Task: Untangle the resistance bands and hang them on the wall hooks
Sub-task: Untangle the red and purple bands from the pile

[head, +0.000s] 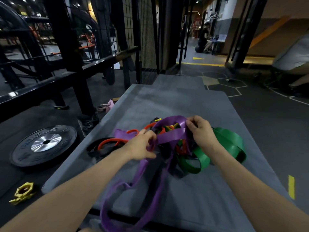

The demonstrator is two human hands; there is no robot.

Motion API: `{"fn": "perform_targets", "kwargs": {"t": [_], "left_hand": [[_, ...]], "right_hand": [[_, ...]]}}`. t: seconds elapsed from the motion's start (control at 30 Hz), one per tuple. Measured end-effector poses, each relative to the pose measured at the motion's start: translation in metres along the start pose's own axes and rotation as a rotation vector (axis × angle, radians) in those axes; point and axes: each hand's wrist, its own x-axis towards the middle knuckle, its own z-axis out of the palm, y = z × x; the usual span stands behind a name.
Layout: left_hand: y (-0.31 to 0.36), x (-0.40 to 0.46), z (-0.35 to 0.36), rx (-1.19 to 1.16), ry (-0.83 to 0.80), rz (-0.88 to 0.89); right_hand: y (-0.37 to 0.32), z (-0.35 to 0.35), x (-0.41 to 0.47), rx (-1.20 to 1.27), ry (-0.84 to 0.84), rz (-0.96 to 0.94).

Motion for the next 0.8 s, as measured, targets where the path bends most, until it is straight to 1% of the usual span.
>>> {"fn": "perform_targets", "kwargs": {"t": [0.03,0.07,0.13,0.17,0.23,0.3,0.37,0.4,0.53,0.57,0.6,0.63,0.67,0.7,0.8], "left_hand": [[0.0,0.0,0.001,0.101,0.006,0.021],[-0.001,0.0,0.0,0.157,0.069,0.028],[0.001,0.001,-0.003,0.143,0.197,-0.007],[0.004,0.002,-0.006,0.136,0.222,-0.008],[0.009,0.005,-0.012,0.152,0.179,0.056],[0.014,0.003,-0.019,0.138,0.063,0.163],[0.015,-0.006,-0.027,0.153,-0.064,0.177],[0.016,-0.01,-0.03,0.198,-0.093,0.162],[0.017,-0.024,-0.03,0.423,-0.104,0.148],[0.017,-0.025,-0.027,0.45,-0.112,0.153],[0.018,-0.027,-0.026,0.452,-0.131,0.164],[0.018,-0.028,-0.025,0.436,-0.159,0.17],[0.017,-0.03,-0.025,0.404,-0.184,0.176],[0.016,-0.033,-0.024,0.369,-0.21,0.173],[0.009,-0.045,-0.011,0.248,-0.256,0.205]], "right_hand": [[0.001,-0.002,0.001,0.02,0.001,0.017],[0.001,-0.003,0.002,0.042,0.0,0.023],[-0.003,-0.003,0.004,0.103,-0.006,0.02],[-0.006,-0.003,0.007,0.13,-0.009,0.02],[-0.018,-0.004,0.012,0.212,0.001,0.037],[-0.028,-0.009,0.02,0.399,0.079,0.086],[-0.034,-0.018,0.027,0.608,0.195,0.133],[-0.034,-0.022,0.029,0.697,0.244,0.149],[-0.029,-0.023,0.026,0.895,0.367,0.203],[-0.027,-0.023,0.024,0.926,0.356,0.223],[-0.026,-0.024,0.02,0.94,0.308,0.245],[-0.024,-0.025,0.017,0.895,0.232,0.256],[-0.021,-0.028,0.014,0.787,0.146,0.246],[-0.018,-0.031,0.012,0.596,0.069,0.226],[-0.007,-0.042,0.004,-0.302,-0.133,0.114]]}}
